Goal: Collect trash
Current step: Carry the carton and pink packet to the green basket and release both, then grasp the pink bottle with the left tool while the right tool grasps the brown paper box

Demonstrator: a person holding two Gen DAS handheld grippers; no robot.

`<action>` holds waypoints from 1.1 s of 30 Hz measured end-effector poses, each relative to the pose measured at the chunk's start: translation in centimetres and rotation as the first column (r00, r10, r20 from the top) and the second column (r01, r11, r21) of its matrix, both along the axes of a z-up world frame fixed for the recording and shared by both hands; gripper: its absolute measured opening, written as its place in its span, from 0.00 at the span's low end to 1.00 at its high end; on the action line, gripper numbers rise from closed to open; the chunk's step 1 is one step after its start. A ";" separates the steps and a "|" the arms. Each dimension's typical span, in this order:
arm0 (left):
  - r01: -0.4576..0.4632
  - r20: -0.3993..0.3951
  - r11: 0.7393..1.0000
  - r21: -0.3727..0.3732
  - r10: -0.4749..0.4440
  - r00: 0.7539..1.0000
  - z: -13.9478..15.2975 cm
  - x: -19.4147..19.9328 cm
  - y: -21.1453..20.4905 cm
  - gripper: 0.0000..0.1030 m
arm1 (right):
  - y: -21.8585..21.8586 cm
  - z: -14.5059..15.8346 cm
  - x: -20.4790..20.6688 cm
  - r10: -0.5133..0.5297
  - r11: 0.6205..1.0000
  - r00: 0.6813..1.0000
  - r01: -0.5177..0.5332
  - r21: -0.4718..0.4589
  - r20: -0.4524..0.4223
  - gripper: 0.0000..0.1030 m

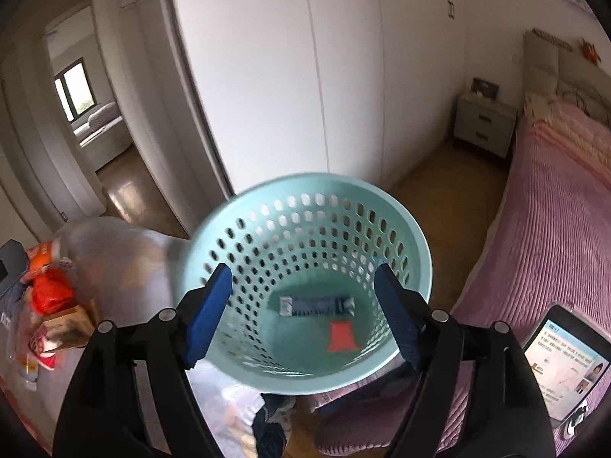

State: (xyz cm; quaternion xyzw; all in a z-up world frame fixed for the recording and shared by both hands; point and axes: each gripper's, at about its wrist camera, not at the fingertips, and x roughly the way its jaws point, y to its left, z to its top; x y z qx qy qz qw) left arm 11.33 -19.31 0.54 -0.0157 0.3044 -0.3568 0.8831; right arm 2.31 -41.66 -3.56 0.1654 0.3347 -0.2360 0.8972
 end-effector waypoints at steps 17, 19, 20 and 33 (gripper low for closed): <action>-0.327 -0.020 0.945 0.024 0.328 0.945 0.1 1.7 18.8 0.71 | 13.7 3.1 3.8 0.333 0.940 0.941 -0.327 -0.100 0.054 0.71; -0.349 -0.043 0.936 0.053 0.351 0.935 -1.0 2.1 20.8 0.65 | 15.0 2.6 5.0 0.381 0.923 0.924 -0.378 -0.075 0.035 0.71; -0.344 -0.059 0.937 0.062 0.348 0.936 -1.4 2.4 21.7 0.64 | 15.6 2.5 5.4 0.392 0.918 0.919 -0.390 -0.071 0.028 0.71; -0.233 -0.135 0.949 0.214 0.265 0.955 -5.5 4.9 20.2 0.40 | 17.5 -1.2 9.9 0.483 0.874 0.875 -0.484 -0.032 -0.046 0.70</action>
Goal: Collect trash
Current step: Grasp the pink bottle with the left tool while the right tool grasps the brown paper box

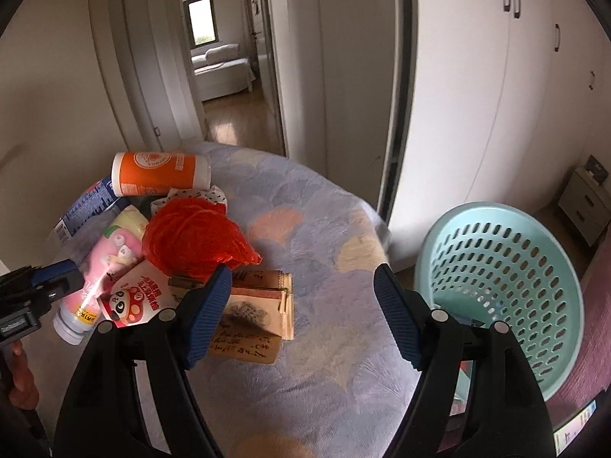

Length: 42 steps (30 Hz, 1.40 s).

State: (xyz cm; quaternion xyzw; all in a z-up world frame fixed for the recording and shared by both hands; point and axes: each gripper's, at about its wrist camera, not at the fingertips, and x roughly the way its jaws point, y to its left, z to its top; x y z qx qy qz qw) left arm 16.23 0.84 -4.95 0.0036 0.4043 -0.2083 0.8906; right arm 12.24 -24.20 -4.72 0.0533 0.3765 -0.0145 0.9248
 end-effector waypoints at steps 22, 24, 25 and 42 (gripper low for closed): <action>0.010 -0.042 0.988 0.157 -0.003 0.999 -1.2 1.0 -2.9 0.49 | 3.1 -1.5 -5.1 0.240 0.967 0.966 -0.230 0.108 -0.092 0.42; 0.013 -0.047 0.988 0.153 -0.006 0.999 -1.2 0.9 -3.0 0.49 | 3.6 -1.4 -6.2 0.260 0.963 0.962 -0.252 0.095 -0.088 0.42; 0.013 -0.048 0.988 0.153 -0.006 0.999 -1.2 0.9 -3.0 0.49 | 3.6 -1.2 -6.8 0.255 0.965 0.963 -0.249 0.084 -0.081 0.42; -0.004 -0.102 0.991 0.131 0.017 0.995 -3.3 1.7 -3.9 0.44 | 2.1 -2.9 -2.6 0.300 0.934 0.951 -0.279 0.222 -0.068 0.62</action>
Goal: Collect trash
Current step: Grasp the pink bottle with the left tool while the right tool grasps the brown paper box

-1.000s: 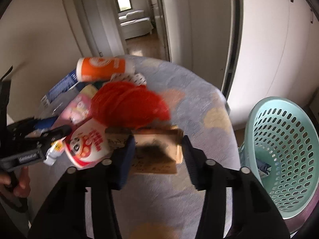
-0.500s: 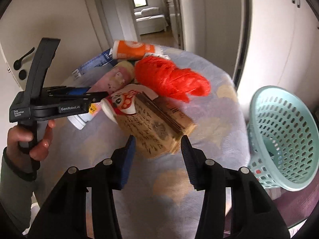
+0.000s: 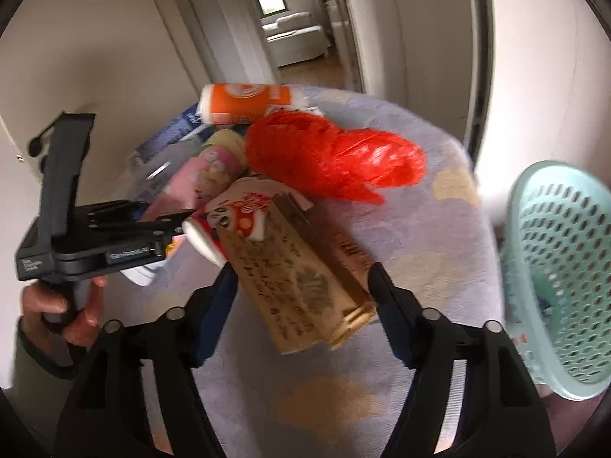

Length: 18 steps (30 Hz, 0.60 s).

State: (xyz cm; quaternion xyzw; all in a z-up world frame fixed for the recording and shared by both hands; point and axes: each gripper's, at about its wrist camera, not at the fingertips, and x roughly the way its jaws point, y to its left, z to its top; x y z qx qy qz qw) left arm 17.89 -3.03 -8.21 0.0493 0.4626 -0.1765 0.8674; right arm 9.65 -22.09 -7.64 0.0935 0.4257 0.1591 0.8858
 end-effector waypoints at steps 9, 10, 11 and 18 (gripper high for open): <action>-0.009 -0.014 0.998 -0.063 0.008 1.000 0.2 -0.5 1.2 0.44 | -2.0 -0.3 0.0 -0.019 0.991 1.000 0.021 0.131 -0.013 0.52; -0.007 -0.014 0.998 -0.067 0.006 1.000 0.2 -0.6 1.2 0.44 | -2.1 -0.3 0.1 -0.025 0.991 1.000 0.026 0.131 -0.015 0.49; -0.007 -0.014 0.998 -0.068 0.006 1.000 0.2 -0.7 1.2 0.44 | -2.2 -0.4 0.1 -0.028 0.991 0.999 0.030 0.127 -0.018 0.44; -0.022 0.005 0.996 -0.082 0.023 1.000 0.8 -1.8 1.3 0.44 | -0.8 -0.7 -0.3 -0.018 1.000 1.000 0.019 0.024 -0.016 0.13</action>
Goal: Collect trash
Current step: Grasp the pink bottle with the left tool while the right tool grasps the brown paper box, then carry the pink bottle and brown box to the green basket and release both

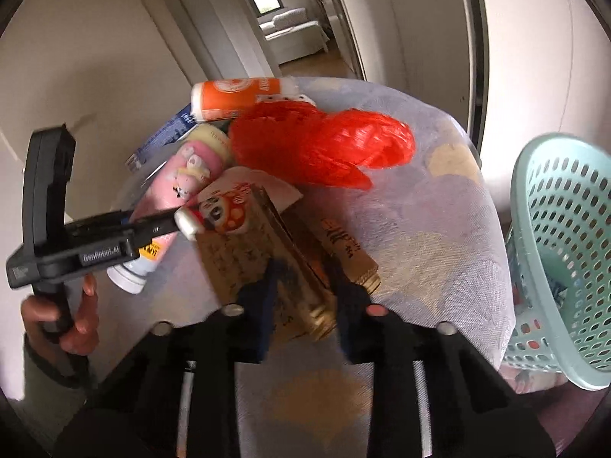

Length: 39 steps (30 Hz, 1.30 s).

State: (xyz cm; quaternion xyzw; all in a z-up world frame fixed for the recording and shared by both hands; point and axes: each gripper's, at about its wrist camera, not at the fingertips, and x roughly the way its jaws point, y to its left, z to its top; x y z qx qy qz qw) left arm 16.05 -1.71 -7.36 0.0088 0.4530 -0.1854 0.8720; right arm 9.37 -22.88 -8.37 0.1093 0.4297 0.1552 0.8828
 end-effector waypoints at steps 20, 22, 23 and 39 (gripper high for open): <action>0.223 0.206 0.968 -0.111 -0.197 0.959 8.7 -4.2 -10.0 0.44 | -9.5 8.2 -7.2 -0.320 0.943 0.922 0.332 -0.017 0.218 0.05; 0.266 0.204 0.958 -0.108 -0.240 0.949 8.8 -3.9 -13.0 0.44 | -11.3 8.3 -7.6 -0.367 0.927 0.904 0.375 0.005 0.219 0.05; 0.283 0.201 0.953 -0.107 -0.258 0.945 8.6 -3.8 -14.1 0.44 | -12.7 8.4 -7.8 -0.400 0.915 0.892 0.403 0.031 0.210 0.05; 0.452 -0.049 0.882 -0.137 -0.461 0.886 -0.2 0.5 -31.0 0.44 | -23.9 3.4 -8.0 -0.693 0.721 0.720 0.693 0.031 0.032 0.05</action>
